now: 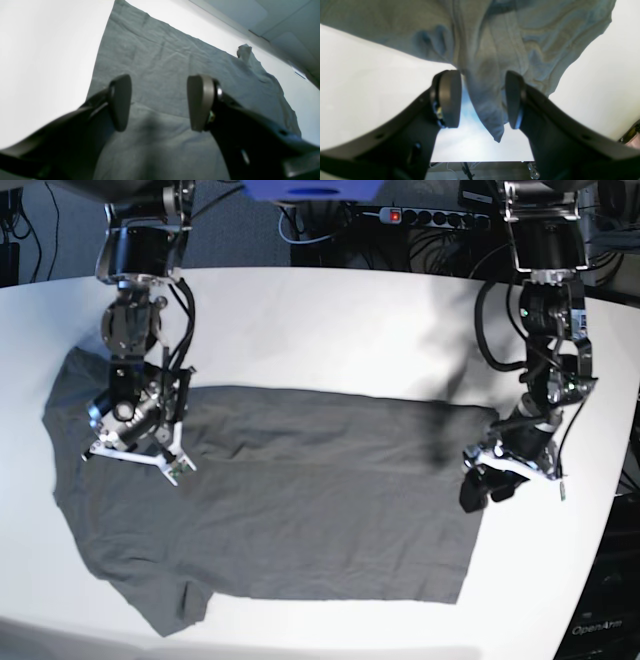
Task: Fold the T-shirt properly
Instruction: 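Lower the right gripper onto the shirt's shoulder edge and pinch it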
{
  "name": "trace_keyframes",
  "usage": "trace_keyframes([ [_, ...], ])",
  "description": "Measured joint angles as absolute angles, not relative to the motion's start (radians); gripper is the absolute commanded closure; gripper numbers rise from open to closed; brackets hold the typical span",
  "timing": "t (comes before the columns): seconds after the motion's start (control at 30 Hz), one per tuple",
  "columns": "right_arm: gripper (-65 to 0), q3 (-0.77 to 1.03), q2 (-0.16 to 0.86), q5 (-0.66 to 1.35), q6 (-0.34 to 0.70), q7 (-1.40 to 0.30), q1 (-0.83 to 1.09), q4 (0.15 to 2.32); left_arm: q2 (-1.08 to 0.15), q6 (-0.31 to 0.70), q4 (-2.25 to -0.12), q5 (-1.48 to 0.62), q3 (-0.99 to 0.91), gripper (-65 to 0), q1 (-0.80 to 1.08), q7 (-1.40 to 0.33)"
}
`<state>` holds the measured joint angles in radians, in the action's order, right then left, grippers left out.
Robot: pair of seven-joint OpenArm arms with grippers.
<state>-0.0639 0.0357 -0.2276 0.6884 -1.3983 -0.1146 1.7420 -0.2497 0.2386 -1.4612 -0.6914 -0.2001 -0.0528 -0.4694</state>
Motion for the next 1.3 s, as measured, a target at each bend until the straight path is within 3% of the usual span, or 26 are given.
trace_keyframes([
  [0.17, -18.3, -0.064, 0.035, -0.228, 0.688, -1.399, -0.098, 1.741, -0.25, 0.239, -1.461, -0.691, -0.2, -35.2, -0.053, -0.47],
  [0.77, -19.2, -0.064, 0.035, -0.228, 0.688, -1.363, -0.08, 1.66, -0.25, 0.239, -1.462, -0.691, -0.204, -35.2, -0.053, -0.467],
  [0.83, -21.2, -0.064, 0.035, -0.228, 0.688, -1.349, -0.079, 1.648, -0.25, 0.239, -1.462, -0.691, -0.204, -35.2, -0.053, -0.467],
  [1.0, -34.5, -0.064, 0.036, -0.228, 0.688, -1.342, -0.08, 1.643, -0.25, 0.239, -1.462, -0.691, -0.204, -35.2, -0.053, -0.467],
  [1.3, -35.1, -0.067, 0.043, -0.228, 0.688, -1.341, -0.085, 1.643, -0.25, 0.239, -1.462, -0.687, -0.204, -35.2, -0.053, -0.467],
])
